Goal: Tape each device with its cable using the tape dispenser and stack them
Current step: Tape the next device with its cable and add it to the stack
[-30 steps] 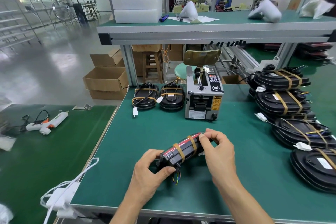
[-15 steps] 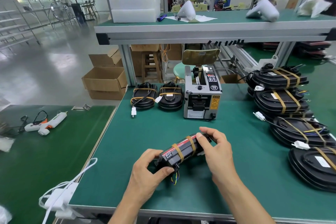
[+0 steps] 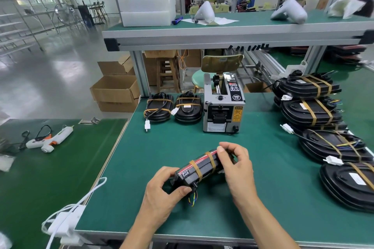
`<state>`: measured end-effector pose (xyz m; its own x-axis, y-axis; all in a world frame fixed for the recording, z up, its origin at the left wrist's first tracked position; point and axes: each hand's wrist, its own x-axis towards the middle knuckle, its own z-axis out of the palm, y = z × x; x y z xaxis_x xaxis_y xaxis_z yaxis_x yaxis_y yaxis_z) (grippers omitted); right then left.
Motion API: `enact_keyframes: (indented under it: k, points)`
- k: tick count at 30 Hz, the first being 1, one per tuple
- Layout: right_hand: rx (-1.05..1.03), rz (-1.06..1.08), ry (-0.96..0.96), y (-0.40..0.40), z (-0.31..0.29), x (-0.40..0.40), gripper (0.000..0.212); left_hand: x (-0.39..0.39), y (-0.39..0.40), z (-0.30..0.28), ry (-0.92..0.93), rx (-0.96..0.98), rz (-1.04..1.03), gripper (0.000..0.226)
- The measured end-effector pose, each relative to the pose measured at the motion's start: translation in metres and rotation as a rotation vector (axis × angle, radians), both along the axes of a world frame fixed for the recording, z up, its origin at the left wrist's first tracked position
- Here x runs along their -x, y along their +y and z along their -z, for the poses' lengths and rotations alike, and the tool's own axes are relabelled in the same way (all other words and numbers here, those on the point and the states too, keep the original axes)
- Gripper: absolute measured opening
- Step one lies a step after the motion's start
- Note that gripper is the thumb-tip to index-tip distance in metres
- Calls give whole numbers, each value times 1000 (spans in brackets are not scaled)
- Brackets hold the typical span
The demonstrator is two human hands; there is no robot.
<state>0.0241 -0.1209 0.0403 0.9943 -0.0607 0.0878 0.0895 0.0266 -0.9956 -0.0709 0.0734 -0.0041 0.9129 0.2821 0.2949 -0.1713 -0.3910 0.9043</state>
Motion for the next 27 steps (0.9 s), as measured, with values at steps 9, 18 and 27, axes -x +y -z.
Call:
enact_keyframes:
  k: [9, 18, 27]
  points:
    - [4, -76, 6, 2, 1, 5, 17, 1, 0, 0, 10, 3, -1, 50]
    - [85, -49, -2, 1, -1, 2, 6, 2, -1, -4, 13, 21, 2, 51]
    - [118, -163, 37, -10, 5, -6, 25, 2, -1, -4, 16, 19, -13, 52]
